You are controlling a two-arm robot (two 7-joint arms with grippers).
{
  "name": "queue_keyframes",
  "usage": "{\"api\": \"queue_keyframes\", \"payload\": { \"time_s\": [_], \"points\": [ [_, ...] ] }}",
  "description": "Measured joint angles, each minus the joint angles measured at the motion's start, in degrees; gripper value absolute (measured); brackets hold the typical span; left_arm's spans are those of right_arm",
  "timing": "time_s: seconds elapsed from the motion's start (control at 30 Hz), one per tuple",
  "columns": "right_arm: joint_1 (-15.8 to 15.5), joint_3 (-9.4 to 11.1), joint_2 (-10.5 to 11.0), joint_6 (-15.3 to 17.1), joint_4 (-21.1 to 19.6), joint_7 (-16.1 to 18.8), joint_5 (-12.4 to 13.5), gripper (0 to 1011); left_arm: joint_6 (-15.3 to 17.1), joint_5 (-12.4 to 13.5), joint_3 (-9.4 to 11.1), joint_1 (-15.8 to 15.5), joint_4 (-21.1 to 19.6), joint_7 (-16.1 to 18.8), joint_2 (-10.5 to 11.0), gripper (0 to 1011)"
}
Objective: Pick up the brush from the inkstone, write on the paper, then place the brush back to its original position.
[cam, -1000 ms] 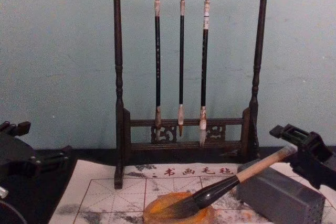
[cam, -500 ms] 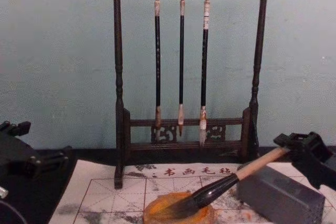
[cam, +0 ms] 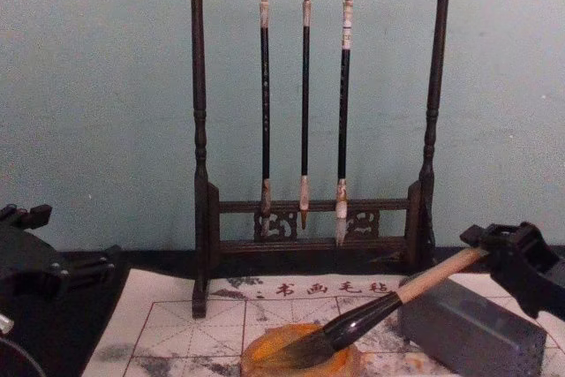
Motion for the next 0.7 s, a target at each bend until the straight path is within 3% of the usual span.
{"api": "queue_keyframes", "payload": {
  "time_s": [0.33,0.7],
  "points": [
    [0.00,-0.07,0.07,0.01,-0.06,-0.05,0.10,188,0.00,0.00,0.00,0.00,0.00,0.00,0.00,1001],
    [-0.71,0.30,1.01,0.95,-2.55,-1.39,4.22,188,0.00,0.00,0.00,0.00,0.00,0.00,0.00,1001]
  ]
}}
